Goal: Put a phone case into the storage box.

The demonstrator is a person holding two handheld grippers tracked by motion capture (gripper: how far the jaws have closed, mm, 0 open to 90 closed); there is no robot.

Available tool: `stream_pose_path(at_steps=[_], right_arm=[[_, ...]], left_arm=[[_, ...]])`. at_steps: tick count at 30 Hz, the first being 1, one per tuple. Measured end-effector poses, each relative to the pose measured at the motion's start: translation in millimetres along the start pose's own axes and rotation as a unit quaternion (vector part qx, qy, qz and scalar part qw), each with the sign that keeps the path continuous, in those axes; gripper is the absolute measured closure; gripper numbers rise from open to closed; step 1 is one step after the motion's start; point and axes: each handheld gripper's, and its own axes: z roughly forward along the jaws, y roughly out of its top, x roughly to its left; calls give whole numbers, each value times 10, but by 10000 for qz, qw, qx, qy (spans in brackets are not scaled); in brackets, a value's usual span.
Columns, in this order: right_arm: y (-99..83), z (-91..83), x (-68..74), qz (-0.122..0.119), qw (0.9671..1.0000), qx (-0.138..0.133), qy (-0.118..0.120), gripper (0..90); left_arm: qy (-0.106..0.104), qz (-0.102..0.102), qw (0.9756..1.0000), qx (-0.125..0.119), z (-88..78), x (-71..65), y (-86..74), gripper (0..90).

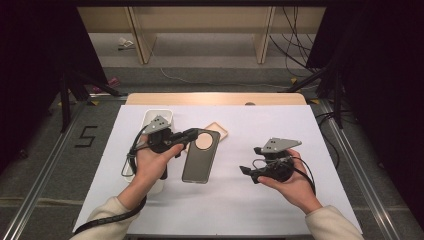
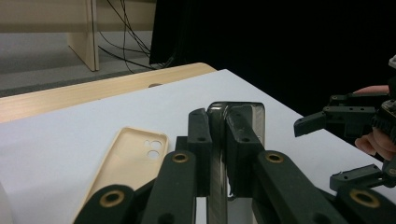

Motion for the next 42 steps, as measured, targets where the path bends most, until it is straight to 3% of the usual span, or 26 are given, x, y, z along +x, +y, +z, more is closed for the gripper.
stream_pose_path(at_steps=[20, 34, 42], right_arm=[[-131, -133, -94, 270, 9994, -119, -178, 181], [-162, -129, -100, 307, 9993, -76, -197, 179], [-166, -130, -104, 318, 9993, -88, -198, 179]], left_arm=[[133, 32, 9997, -186, -137, 107, 118, 816], [385, 172, 9985, -338, -249, 203, 223, 817], [409, 181, 9980, -437, -306, 249, 275, 817]])
